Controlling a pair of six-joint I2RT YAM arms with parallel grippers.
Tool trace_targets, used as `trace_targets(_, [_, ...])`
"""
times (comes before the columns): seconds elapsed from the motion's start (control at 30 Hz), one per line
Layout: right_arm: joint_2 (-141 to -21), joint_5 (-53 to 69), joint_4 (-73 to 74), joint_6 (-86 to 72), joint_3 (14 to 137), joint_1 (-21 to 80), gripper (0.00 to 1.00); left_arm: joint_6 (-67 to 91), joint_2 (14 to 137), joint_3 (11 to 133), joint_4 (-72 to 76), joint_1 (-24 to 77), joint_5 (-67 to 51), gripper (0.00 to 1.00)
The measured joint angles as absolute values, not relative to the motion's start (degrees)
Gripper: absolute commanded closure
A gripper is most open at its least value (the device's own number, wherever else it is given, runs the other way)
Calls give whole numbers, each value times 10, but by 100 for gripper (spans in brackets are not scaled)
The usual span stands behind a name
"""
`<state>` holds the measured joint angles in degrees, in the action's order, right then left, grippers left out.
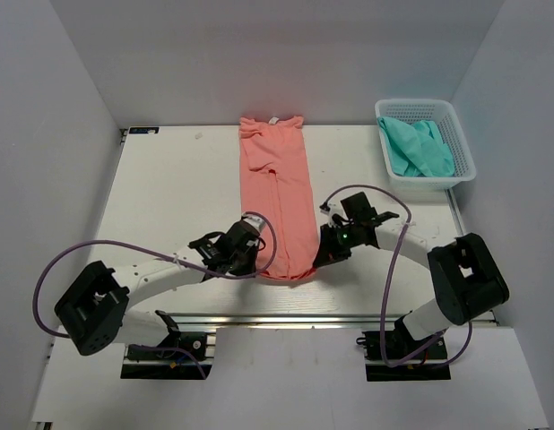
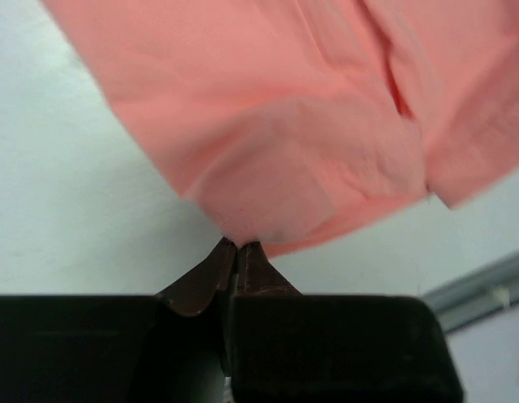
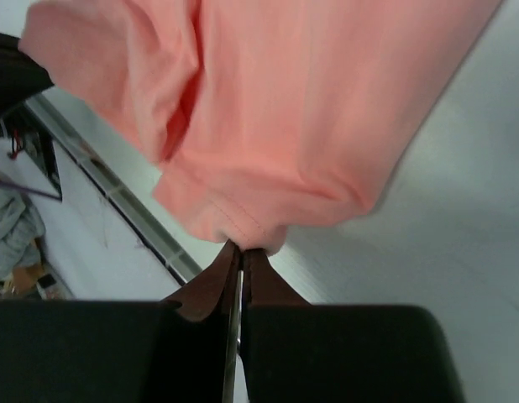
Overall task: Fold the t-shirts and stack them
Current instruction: Grab the bottom of the folded rectangular tshirt with both arms, then fold the folded rectangular tshirt in 1/3 of the way
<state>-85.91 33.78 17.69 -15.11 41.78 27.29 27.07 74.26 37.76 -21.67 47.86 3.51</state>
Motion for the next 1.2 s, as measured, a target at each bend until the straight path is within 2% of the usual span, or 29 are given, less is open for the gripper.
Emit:
trace_targets(0.3, [-908,242,145,-184,573,262,100,332,850,544,-269,463,218,100])
trace_targets(0.5, [-971,208,148,-193,671,248,100,334,904,637,-295,425,303,94])
trace_targets(1.2, [-1195,208,182,-159,1023,197,100,188,1078,851,-210,304,287,93])
